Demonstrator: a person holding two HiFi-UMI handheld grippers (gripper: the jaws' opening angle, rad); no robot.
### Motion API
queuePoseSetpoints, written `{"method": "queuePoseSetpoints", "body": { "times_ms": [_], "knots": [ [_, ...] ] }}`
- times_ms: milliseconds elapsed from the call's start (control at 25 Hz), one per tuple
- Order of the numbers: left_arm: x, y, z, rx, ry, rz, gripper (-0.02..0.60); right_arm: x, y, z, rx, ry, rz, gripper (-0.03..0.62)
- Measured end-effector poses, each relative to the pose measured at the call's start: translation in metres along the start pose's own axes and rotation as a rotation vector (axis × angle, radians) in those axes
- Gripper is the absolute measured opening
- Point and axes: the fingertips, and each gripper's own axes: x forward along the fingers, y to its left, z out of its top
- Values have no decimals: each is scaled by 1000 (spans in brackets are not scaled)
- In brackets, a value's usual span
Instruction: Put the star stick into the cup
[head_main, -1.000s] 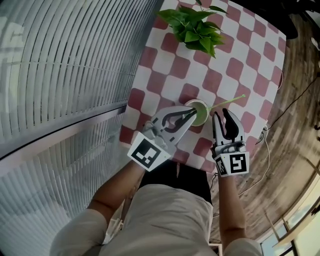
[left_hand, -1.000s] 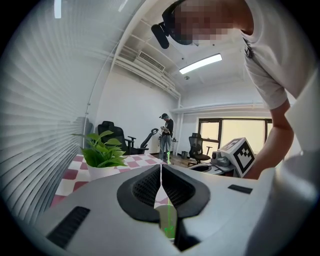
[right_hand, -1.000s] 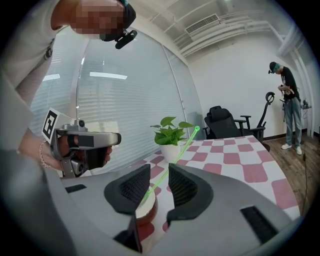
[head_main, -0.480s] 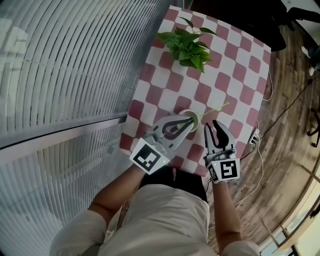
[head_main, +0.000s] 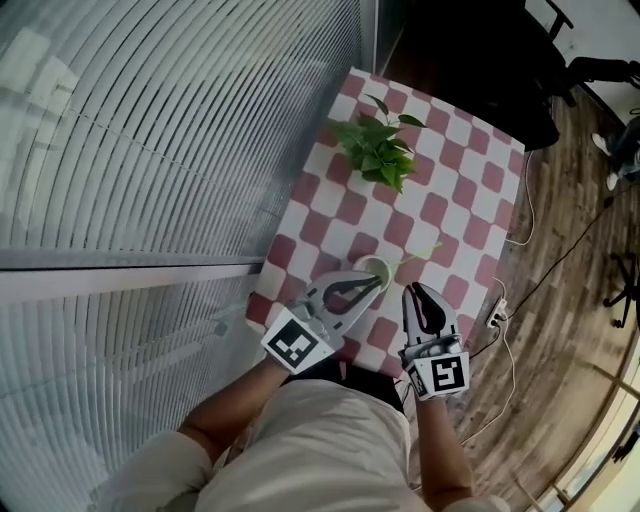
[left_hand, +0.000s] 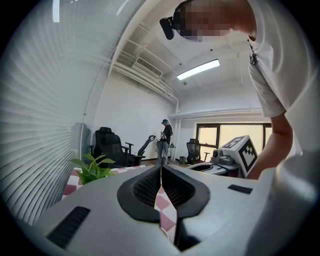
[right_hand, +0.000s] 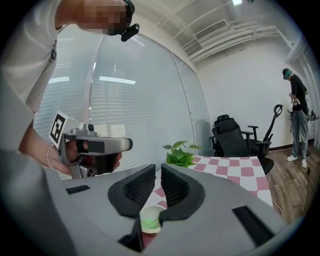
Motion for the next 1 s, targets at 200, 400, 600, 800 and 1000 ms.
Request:
{"method": "queuePoseSetpoints", "body": {
  "times_ms": [200, 400, 600, 800, 1000],
  "knots": [
    [-8, -7, 22, -12, -19, -5, 37, -9, 10, 36, -19, -26, 13, 49],
    [-10, -14, 40, -50, -39, -14, 32, -17, 14, 68, -28, -43, 10, 44],
    [-11, -21, 62, -79, -64, -27, 32, -25, 22, 104, -65, -47, 26, 40],
    [-11, -31, 73, -54, -38, -46, 32, -33, 28, 128, -98, -61, 31, 38],
    [-12, -37, 85, -61, -21, -55, 32, -38, 33, 143, -105, -72, 29, 37]
  ]
}}
